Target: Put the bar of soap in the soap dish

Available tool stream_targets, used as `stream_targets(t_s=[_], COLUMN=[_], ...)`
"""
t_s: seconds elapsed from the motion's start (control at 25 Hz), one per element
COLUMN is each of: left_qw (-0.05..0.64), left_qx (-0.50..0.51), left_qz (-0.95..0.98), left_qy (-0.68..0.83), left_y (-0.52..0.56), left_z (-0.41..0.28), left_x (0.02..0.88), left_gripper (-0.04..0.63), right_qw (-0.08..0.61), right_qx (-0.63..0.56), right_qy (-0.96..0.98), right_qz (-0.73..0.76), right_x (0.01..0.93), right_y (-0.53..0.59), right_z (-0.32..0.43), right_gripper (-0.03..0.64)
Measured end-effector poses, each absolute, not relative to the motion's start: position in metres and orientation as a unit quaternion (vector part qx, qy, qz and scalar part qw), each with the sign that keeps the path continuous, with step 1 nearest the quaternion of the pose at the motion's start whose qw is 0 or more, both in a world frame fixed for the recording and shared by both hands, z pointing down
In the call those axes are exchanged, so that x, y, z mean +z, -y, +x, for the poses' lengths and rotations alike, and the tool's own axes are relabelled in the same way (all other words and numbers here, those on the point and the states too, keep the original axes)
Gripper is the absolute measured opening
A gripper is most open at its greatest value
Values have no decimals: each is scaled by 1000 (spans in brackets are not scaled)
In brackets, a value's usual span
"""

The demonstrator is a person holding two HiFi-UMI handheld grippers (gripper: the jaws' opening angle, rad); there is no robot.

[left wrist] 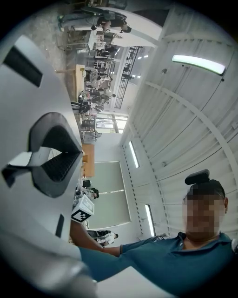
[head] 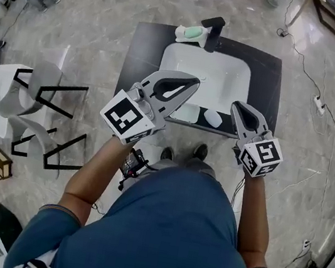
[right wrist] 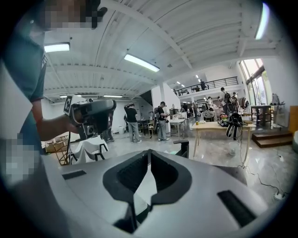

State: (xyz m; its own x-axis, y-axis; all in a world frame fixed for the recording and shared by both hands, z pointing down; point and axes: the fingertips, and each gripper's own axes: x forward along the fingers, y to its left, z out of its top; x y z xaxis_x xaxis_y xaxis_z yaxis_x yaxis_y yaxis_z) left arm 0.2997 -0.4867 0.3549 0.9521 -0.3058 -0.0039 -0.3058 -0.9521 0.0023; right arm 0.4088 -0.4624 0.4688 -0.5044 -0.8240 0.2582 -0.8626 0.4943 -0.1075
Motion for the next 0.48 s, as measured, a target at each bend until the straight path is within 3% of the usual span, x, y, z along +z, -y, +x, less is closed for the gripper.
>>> stream_targets(t_s=[0.36, 0.48], left_qw=[10, 14], left_qx=[14, 18], left_qz=[979, 977], left_qy=[201, 211], left_y=[508, 512], left_z=[288, 285], left_x=[370, 376], left_gripper=[2, 2], right_qw=[137, 152], right_qx=[156, 172], right_qy=[872, 873], right_qz=[444, 431], right_x=[549, 571], right_y=[488, 493], right_z=[403, 399], right_gripper=[18, 51])
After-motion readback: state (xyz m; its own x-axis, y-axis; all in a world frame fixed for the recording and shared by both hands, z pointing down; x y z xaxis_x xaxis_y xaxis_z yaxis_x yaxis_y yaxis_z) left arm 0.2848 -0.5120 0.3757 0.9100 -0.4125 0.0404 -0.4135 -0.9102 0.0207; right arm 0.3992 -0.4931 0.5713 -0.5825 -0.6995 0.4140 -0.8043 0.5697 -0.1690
